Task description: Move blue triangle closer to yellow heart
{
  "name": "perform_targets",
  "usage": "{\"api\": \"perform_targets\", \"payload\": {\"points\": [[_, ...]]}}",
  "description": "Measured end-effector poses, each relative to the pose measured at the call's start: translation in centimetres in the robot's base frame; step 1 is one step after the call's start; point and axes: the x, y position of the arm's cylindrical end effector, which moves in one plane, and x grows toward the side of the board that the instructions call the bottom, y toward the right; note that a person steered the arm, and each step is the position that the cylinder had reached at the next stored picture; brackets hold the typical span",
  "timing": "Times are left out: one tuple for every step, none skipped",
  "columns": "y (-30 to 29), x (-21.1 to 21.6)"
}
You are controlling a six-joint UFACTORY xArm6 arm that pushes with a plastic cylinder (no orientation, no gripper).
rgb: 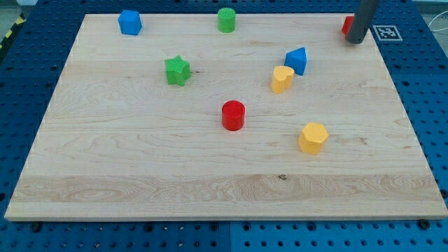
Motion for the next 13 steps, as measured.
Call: {"api": "perform_targets", "payload": {"points": [[0.0, -0.5], [0.0, -1.1], [0.0, -1.2], [0.0, 2.2], [-0.2, 5.8], [-0.7, 5.6], [-3.1, 4.9], [-6.7, 4.8], [-10.7, 4.8], [-14.3, 4.7], [-17.7, 4.6], [-20.7, 5.9], [-23.7, 7.4]]}}
